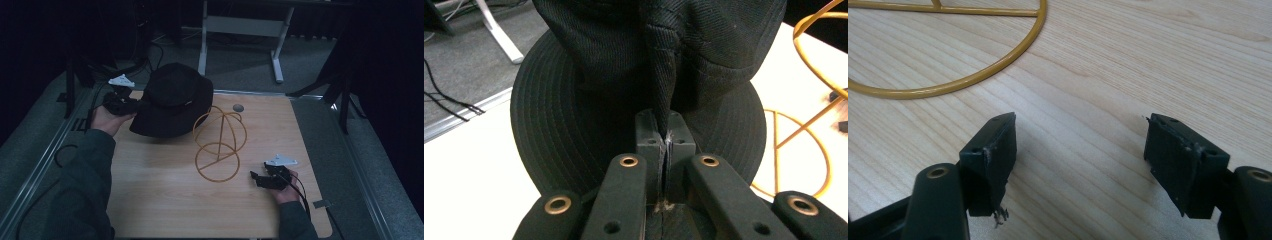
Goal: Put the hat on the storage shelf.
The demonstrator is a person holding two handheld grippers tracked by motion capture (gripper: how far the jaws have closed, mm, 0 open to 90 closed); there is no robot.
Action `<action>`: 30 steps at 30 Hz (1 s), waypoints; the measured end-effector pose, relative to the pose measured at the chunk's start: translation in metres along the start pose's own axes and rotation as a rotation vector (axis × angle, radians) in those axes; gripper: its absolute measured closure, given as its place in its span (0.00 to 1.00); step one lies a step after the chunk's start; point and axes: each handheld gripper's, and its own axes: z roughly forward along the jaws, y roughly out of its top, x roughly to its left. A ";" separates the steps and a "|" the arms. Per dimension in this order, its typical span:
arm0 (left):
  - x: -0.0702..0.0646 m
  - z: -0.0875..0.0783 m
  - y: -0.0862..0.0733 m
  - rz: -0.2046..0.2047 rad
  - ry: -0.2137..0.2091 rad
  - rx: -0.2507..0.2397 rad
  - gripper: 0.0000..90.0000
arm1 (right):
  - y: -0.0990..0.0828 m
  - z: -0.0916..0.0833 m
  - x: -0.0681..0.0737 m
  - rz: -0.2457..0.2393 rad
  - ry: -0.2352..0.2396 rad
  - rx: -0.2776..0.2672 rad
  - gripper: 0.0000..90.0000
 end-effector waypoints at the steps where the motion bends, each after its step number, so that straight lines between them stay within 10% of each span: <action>1: 0.000 -0.001 0.000 0.003 -0.004 -0.003 0.99 | 0.000 0.000 0.000 0.000 0.000 0.000 0.32; 30: -0.002 -0.027 0.007 0.039 -0.037 -0.062 0.99 | 0.000 0.000 0.000 -0.001 0.000 -0.001 0.32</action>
